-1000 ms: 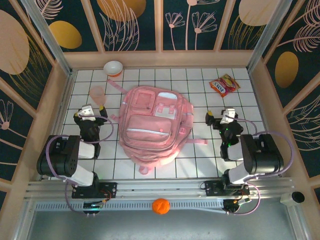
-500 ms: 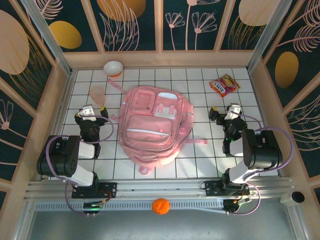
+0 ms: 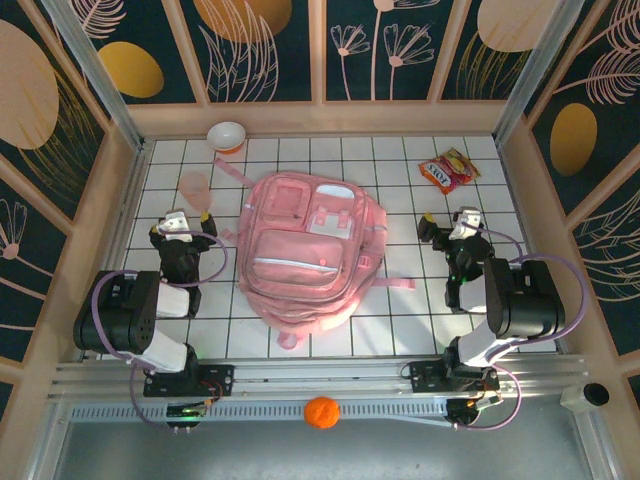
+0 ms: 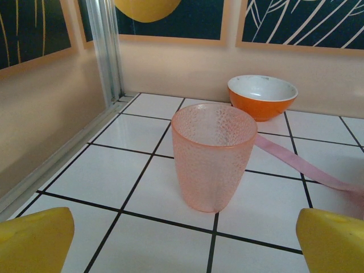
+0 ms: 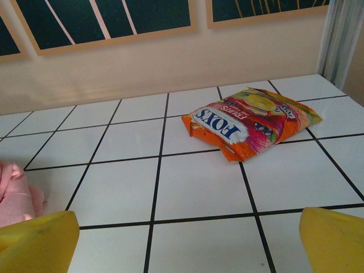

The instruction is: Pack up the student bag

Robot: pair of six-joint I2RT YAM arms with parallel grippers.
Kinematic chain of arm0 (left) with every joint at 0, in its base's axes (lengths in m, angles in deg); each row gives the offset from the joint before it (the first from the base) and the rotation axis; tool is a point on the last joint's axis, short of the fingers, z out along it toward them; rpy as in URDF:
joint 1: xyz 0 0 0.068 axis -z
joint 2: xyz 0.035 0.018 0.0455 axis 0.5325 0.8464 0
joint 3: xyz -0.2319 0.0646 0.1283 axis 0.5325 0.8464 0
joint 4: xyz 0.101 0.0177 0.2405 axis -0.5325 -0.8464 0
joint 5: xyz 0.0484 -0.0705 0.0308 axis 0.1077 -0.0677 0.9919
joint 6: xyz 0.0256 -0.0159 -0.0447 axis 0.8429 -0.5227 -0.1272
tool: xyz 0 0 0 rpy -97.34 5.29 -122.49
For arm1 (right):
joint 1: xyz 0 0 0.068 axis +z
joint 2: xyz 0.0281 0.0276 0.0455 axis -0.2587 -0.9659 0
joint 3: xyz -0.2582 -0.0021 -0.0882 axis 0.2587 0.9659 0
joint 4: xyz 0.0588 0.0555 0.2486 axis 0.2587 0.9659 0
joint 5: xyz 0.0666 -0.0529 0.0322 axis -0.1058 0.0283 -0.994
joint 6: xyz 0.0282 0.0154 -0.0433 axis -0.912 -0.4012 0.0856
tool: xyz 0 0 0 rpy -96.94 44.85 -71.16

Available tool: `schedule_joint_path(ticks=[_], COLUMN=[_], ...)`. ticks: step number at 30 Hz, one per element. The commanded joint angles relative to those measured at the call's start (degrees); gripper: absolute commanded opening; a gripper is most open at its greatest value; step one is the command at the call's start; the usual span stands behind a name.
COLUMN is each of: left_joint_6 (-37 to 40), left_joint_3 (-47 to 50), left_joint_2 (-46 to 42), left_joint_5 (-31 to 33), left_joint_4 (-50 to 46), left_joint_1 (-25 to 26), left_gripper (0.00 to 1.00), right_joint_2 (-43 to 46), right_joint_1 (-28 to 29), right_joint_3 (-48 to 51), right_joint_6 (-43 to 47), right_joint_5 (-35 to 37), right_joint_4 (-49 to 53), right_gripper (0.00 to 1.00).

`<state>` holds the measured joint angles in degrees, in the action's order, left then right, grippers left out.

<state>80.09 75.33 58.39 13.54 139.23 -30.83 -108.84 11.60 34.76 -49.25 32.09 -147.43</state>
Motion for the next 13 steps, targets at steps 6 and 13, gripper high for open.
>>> schedule_joint_path(ticks=[6,13], left_joint_6=[-1.0,-1.0], left_joint_3=[-0.6,-0.5], left_joint_2=[-0.4,-0.4], left_joint_5=[-0.5,-0.6], left_joint_4=[0.8,0.9], left_joint_1=[-0.3,-0.3], left_gripper=[0.99,0.99], right_joint_2=[-0.2,-0.2], right_joint_1=[0.0,0.0], right_joint_3=[-0.7,-0.6], right_joint_6=[-0.5,-0.5], right_joint_5=[0.3,0.3], right_joint_4=[-0.6,-0.6], right_gripper=[0.99,0.99])
